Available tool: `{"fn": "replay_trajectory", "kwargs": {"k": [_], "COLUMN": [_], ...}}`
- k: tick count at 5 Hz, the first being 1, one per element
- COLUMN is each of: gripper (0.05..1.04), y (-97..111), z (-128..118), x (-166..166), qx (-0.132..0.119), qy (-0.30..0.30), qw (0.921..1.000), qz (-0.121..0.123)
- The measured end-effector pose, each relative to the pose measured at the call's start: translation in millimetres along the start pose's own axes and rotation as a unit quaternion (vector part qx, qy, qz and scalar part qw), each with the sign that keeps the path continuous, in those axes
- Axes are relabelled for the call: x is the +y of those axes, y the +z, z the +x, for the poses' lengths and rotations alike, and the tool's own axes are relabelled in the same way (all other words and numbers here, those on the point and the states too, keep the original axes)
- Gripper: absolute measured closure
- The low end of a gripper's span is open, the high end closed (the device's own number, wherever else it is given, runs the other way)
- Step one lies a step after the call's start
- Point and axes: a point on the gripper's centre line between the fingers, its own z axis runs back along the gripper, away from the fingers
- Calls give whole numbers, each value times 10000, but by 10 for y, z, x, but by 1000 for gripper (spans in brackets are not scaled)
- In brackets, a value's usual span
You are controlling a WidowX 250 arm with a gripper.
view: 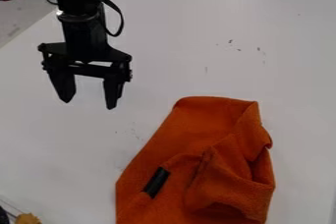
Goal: Grab the cloth and move it to the left
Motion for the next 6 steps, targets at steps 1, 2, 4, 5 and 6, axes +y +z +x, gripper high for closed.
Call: {"fn": "replay_trajectory", "kwargs": {"k": [1, 2, 4, 5, 6], "gripper": [84, 84, 84, 84, 83], "y": [-65, -92, -329, -529, -734], "z": [-28, -163, -489, -544, -489], "x": [-22, -341, -1134, -1503, -1591], "qx": [145, 340, 286, 126, 76], "qy": [24, 119, -404, -881, -1306], "qw": [9999, 9994, 9977, 9936, 9877], "qz": [0, 8, -457, -697, -858]}}
